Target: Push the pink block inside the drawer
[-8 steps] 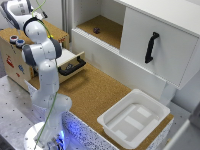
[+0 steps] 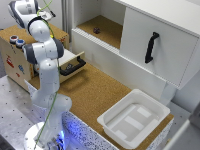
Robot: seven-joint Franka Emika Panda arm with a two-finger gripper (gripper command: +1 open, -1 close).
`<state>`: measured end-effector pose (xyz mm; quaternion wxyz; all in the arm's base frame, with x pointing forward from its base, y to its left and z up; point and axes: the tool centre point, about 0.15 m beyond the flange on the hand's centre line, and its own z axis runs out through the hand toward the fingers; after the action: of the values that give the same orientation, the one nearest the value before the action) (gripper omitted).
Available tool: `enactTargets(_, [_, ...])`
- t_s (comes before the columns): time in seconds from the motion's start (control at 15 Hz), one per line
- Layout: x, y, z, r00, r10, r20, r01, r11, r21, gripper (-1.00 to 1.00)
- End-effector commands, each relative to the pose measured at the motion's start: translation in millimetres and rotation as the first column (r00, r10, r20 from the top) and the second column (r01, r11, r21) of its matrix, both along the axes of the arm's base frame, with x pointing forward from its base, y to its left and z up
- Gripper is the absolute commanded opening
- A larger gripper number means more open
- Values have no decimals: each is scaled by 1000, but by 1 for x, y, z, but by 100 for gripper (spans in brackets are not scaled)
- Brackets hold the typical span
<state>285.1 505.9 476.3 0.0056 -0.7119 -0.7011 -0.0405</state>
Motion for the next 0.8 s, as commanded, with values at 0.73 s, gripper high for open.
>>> enactTargets(0.73, [-5,-15,-44,997,53,-54,-53,999,-2,-100])
